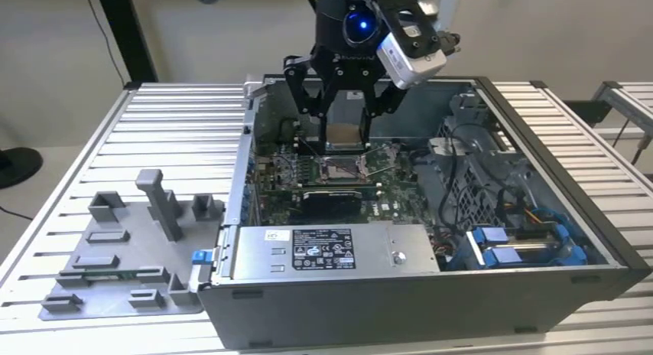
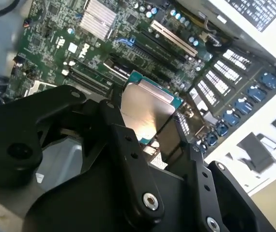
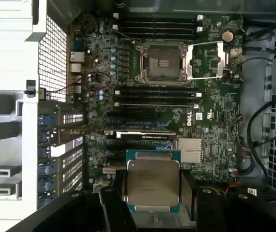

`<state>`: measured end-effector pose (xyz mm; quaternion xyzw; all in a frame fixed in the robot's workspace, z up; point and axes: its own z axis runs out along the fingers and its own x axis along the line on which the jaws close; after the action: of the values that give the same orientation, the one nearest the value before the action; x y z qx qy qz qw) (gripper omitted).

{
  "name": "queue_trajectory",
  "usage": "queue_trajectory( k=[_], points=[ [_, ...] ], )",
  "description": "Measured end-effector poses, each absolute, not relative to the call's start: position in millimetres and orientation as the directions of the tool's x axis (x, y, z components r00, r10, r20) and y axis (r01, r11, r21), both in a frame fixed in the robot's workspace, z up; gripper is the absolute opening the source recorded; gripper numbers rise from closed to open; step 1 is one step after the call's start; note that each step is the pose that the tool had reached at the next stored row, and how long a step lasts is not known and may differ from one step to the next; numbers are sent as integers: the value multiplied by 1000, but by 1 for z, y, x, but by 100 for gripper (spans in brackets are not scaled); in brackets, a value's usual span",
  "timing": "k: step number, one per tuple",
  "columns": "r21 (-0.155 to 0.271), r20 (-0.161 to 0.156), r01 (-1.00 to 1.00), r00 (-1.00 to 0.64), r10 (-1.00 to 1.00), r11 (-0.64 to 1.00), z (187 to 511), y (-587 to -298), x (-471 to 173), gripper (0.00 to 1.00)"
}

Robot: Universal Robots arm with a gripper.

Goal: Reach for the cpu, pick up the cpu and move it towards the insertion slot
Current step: 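Pick up the cpu and move it towards the insertion slot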

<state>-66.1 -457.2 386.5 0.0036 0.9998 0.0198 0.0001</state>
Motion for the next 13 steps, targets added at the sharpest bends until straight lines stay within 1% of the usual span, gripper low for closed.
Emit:
queue_trajectory(
  k=[8, 13],
  points=[
    [39, 0, 7, -1000, 7, 999, 385, -424, -64, 0],
    [39, 0, 7, -1000, 7, 999, 384, -415, -56, 0]
  ],
)
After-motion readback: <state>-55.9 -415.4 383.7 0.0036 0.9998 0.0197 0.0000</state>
